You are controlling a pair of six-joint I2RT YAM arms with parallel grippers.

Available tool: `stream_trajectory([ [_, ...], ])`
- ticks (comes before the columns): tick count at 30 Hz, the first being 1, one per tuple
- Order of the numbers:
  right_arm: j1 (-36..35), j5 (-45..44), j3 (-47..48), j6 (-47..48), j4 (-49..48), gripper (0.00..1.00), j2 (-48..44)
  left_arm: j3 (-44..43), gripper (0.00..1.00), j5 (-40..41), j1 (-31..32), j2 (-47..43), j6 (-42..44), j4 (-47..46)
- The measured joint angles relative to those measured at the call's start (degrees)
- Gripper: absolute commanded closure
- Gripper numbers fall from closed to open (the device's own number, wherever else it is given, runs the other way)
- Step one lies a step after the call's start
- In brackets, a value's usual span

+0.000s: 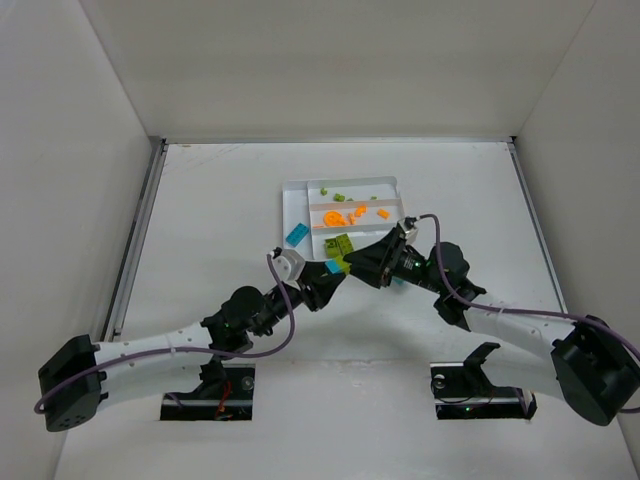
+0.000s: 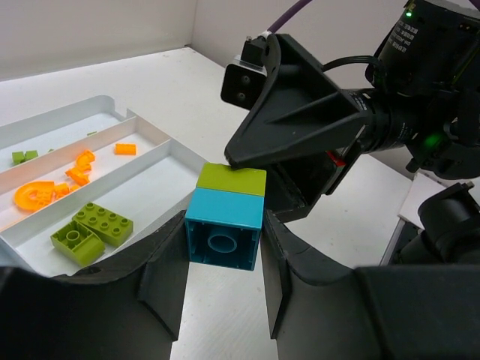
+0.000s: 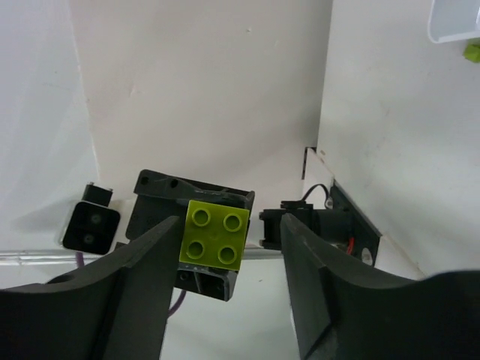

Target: Sort the legos into containers by color

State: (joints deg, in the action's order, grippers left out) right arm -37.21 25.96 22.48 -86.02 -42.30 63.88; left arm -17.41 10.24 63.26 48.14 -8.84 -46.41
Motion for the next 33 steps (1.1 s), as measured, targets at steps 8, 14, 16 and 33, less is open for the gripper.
stream_trajectory([
  [8, -0.81, 0.02, 0.20, 1.38, 1.95, 0.51, -0.22, 0.00, 0.87, 0.02, 0.15, 1.68, -0.04, 0.37],
  [14, -1.11, -0.46, 0.22, 1.84, 3.43, 0.65, -0.28, 0.00, 0.87, 0.37, 0.50, 3.50, 0.22, -0.02],
  [16, -1.11, -0.59, 0.22, 1.92, 3.80, 0.68, -0.57, 0.00, 0.87, 0.33, 0.48, 3.54, 0.22, -0.09],
  [33, 8.44, 1.79, 0.59, 8.26, 11.54, 0.73, -6.10, 0.15, 0.87, 0.17, -1.38, -1.03, -0.35, 1.84],
])
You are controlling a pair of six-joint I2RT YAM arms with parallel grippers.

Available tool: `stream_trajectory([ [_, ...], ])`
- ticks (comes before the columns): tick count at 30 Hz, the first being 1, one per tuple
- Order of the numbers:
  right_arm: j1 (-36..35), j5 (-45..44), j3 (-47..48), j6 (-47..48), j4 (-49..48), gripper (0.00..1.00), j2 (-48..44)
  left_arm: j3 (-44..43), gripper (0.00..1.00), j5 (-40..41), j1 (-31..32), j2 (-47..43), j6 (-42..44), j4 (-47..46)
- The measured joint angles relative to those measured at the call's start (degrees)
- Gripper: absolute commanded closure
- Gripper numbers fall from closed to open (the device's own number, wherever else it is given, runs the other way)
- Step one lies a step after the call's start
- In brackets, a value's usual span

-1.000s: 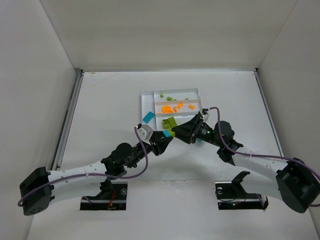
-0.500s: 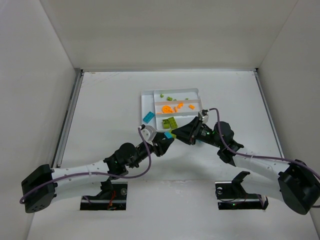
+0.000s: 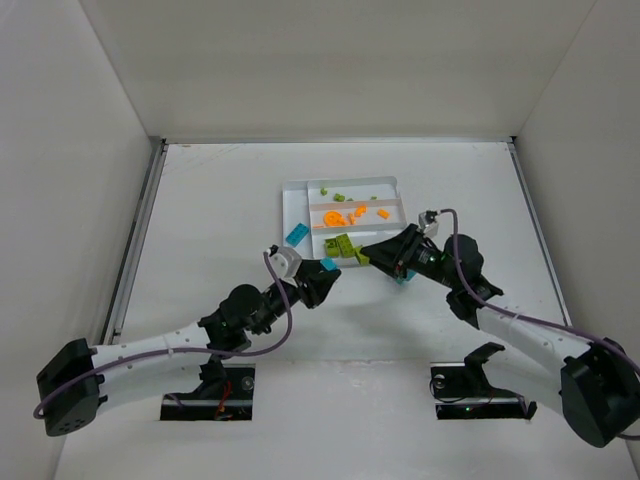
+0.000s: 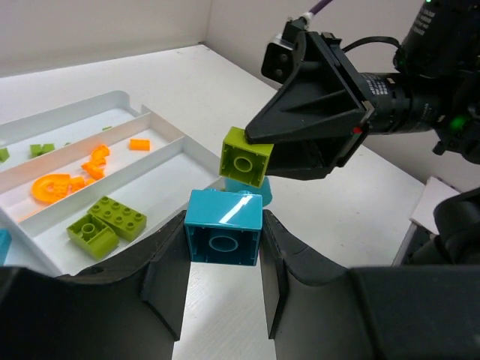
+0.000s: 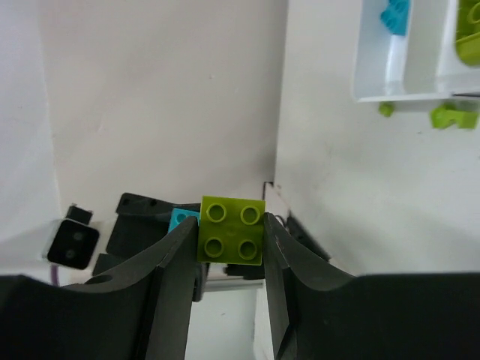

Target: Sort the legos into containers by color

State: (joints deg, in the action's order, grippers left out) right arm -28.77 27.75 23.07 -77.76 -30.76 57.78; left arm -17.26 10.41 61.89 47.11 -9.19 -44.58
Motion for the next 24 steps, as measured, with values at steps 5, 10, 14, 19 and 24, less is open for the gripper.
stream_trajectory([
  [5, 0.48, -4.72, 5.11, 8.26, 9.31, 0.73, 3.39, -0.22, 0.86, 3.15, -1.46, 1.79, -0.79, 1.66],
  [10, -0.66, -18.47, 15.04, 20.15, 21.38, 0.73, 11.13, -3.78, 0.84, 6.86, -4.44, 8.07, -3.10, 5.53],
  [14, -2.40, -28.44, 22.29, 28.17, 27.47, 0.72, 19.06, -7.39, 0.83, 8.81, -8.92, 13.20, -6.67, 6.75],
  [19, -3.34, -34.84, 26.38, 34.12, 31.19, 0.67, 27.96, -11.78, 0.82, 9.60, -15.76, 20.61, -12.74, 8.33],
  [24, -3.52, -37.35, 28.02, 37.35, 32.83, 0.46, 33.64, -16.44, 0.82, 9.18, -21.09, 29.31, -18.29, 9.86],
])
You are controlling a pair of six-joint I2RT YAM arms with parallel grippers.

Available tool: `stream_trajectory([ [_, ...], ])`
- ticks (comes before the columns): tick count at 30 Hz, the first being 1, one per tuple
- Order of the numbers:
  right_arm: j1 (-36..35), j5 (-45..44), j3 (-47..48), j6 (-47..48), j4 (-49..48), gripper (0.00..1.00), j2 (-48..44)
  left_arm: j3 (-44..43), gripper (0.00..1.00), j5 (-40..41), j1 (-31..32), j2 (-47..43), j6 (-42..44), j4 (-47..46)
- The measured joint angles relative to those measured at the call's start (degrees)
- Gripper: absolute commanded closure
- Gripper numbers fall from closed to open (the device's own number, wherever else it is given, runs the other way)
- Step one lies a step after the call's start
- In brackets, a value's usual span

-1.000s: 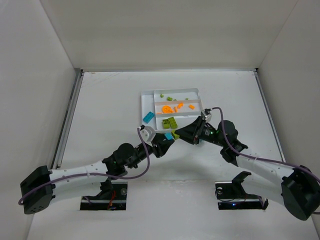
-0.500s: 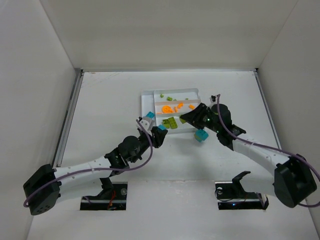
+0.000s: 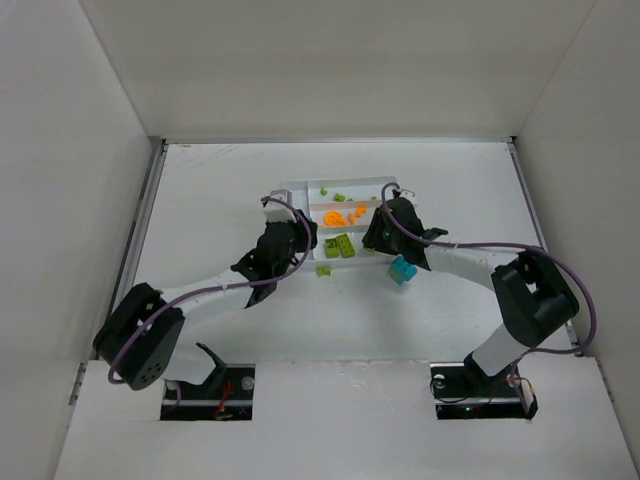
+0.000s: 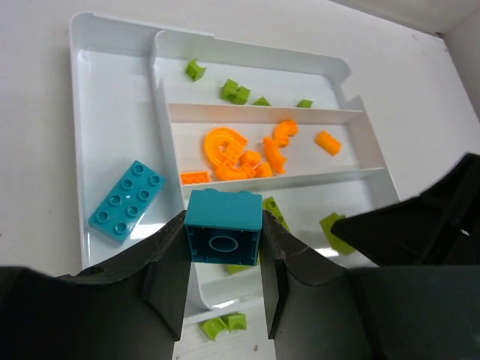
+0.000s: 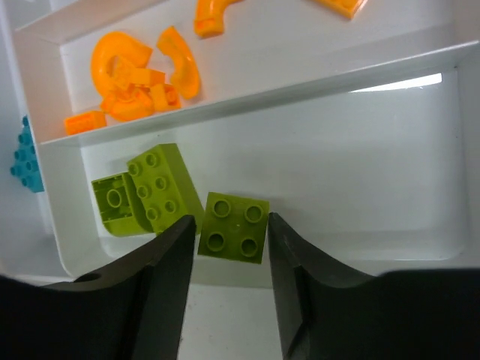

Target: Sort the legos into containers by color

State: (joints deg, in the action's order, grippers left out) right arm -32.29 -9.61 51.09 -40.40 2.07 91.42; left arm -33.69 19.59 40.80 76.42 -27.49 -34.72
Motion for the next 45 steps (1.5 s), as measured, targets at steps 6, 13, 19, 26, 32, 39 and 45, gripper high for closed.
stream_trajectory([
  [6, -0.02, -1.22, 0.46, 2.60, -0.11, 0.31, 0.42, -5.25, 0.82, -0.61, -4.20, 8.24, -3.39, 2.05],
  [13, -0.37, -1.90, -4.57, 4.28, -3.96, 0.58, -10.62, -13.16, 0.81, -0.98, -7.02, 15.10, -4.48, 5.53],
  [19, -0.85, -2.25, -10.25, 4.61, -7.28, 0.69, -20.26, -20.52, 0.77, -0.72, -8.35, 21.81, -4.83, 10.12],
  [26, -1.64, -10.38, -17.35, 4.57, -5.09, 0.38, -29.64, -25.81, 0.68, 1.40, -9.09, 27.58, -5.22, 15.15],
  [32, -8.22, -18.47, -19.28, 4.70, 2.05, 0.18, -37.55, -27.61, 0.62, 2.93, -9.42, 29.70, -5.62, 17.53],
  [39, -11.34, -21.73, -18.12, 6.86, 11.61, 0.06, -36.48, -27.71, 0.47, 3.13, -9.40, 30.38, -5.66, 18.27],
  [45, -11.23, -22.18, -16.96, 8.15, 13.46, 0.03, -29.46, -27.45, 0.43, 2.93, -9.20, 29.14, -5.62, 18.29],
])
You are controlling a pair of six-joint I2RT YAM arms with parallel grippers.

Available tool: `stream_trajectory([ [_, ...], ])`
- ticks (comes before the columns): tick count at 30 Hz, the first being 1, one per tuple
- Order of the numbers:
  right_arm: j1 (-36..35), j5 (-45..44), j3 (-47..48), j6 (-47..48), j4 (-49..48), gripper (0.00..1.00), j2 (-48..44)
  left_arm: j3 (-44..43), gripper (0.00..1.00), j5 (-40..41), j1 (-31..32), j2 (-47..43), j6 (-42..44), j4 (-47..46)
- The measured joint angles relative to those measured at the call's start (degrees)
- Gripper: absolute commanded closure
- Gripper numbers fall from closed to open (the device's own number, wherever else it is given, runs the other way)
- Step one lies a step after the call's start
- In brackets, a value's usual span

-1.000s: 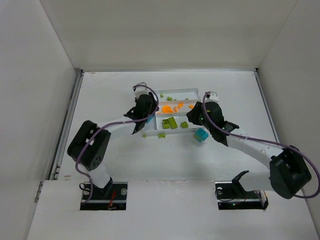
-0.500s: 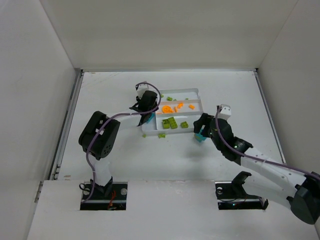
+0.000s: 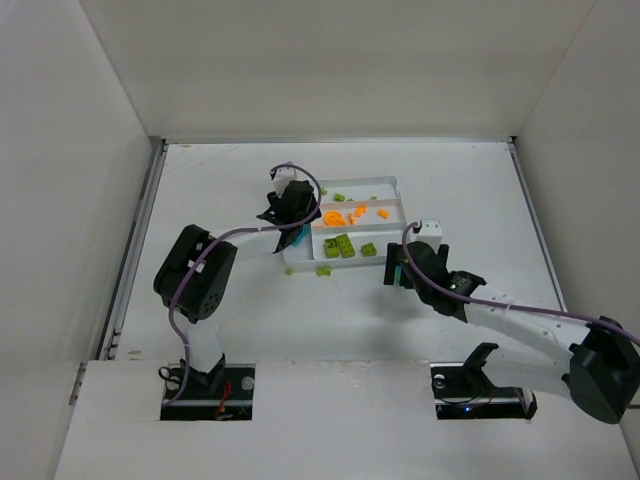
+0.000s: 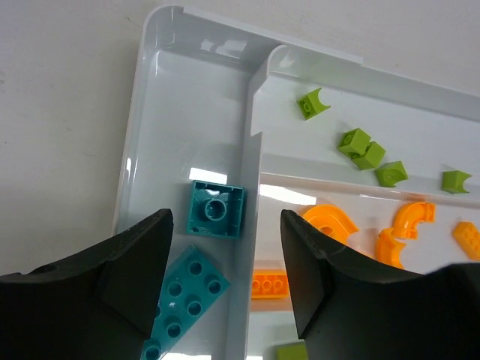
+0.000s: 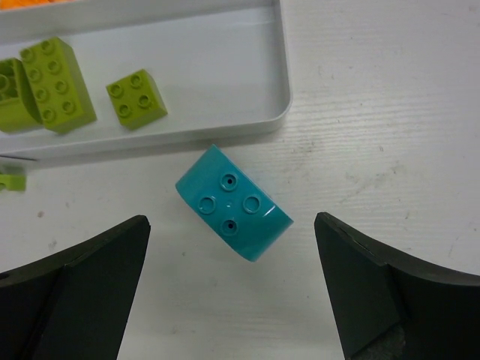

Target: Sort the legos into containers by color

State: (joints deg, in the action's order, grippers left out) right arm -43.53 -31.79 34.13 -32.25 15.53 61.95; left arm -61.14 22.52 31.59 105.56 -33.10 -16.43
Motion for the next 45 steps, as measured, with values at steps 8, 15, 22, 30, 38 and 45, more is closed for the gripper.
stream_trajectory([
  [8, 2.45, 2.10, 0.00, 1.70, 0.07, 0.04, 2.60, 5.14, 0.43, -0.79, 1.81, -8.74, -0.02, -3.13],
  [15, 5.42, 5.09, 1.44, 3.69, -1.60, 0.07, 7.19, 10.82, 0.43, -3.13, 2.60, -12.48, -0.61, -5.70],
  [22, 6.38, 8.90, 3.63, 5.64, -3.17, 0.22, 10.56, 14.80, 0.43, -4.83, 2.67, -15.58, -0.83, -6.14],
  [30, 6.38, 10.14, 4.52, 5.97, -3.04, 0.45, 14.36, 18.16, 0.44, -7.54, 1.99, -18.93, -1.38, -7.74],
  [38, 6.38, 10.34, 4.74, 5.64, -2.08, 0.49, 15.54, 18.45, 0.44, -10.43, 1.88, -21.29, -1.70, -8.70],
  [45, 6.38, 10.34, 4.76, 4.76, -1.88, 0.71, 14.91, 20.24, 0.48, -12.76, 2.08, -22.12, -3.02, -9.81],
])
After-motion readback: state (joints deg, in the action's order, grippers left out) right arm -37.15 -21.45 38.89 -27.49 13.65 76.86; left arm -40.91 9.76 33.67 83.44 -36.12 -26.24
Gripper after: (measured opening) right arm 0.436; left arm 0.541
